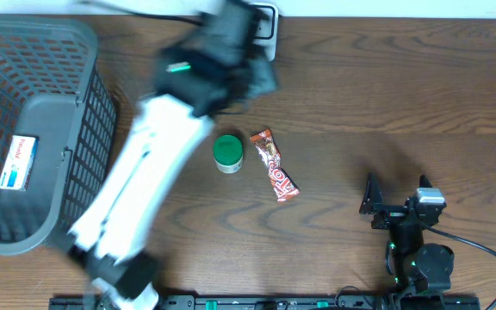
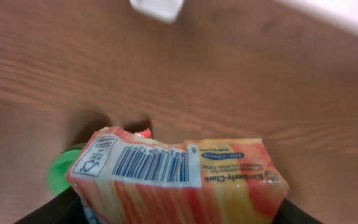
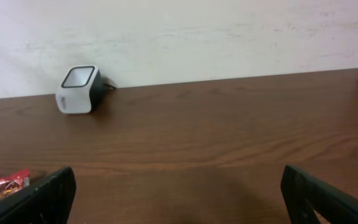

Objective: Scan the item barcode
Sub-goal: 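Carry the orange box out and place it beside the chocolate bar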

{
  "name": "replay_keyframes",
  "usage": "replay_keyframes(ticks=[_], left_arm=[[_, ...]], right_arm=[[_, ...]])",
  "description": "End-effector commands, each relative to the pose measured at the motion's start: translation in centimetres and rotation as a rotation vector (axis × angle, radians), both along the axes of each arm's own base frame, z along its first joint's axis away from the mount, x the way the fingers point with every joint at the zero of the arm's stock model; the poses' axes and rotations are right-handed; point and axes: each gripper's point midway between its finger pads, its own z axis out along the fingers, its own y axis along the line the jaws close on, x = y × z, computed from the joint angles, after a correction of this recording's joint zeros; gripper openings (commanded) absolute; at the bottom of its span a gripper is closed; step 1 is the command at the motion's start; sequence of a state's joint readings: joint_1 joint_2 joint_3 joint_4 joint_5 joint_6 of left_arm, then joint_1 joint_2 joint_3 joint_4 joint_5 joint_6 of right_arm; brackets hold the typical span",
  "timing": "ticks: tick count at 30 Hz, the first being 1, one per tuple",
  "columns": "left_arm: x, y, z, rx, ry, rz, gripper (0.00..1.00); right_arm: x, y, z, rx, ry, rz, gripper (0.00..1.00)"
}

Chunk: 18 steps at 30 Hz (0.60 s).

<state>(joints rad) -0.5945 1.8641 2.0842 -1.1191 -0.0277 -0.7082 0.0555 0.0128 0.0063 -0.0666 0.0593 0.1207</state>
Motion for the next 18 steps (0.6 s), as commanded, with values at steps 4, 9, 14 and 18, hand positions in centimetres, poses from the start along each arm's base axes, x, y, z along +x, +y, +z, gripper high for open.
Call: replay_keyframes(ticks=[4, 9, 14, 18], left_arm=[[1.3, -4.7, -12.0, 0.183, 0.147, -0.049, 0.61], [0.4, -6.9, -20.3, 0.274, 0.261, -0.102, 0.6], [-1.4, -8.8, -25.7, 0.314, 0.341, -0.165, 0.61], [-1.2, -8.8, -25.4, 0.344, 0.314, -0.206, 0.85]], right_arm=[[0.0, -0.1, -0.1, -0.013, 0.004, -0.001, 0.99], [0.0, -0.1, -0.1, -0.013, 0.004, -0.001, 0.99], [0.0, -0.1, -0.1, -0.013, 0.004, -0.001, 0.99], [0.0, -0.1, -0.1, -0.013, 0.004, -0.001, 0.99]])
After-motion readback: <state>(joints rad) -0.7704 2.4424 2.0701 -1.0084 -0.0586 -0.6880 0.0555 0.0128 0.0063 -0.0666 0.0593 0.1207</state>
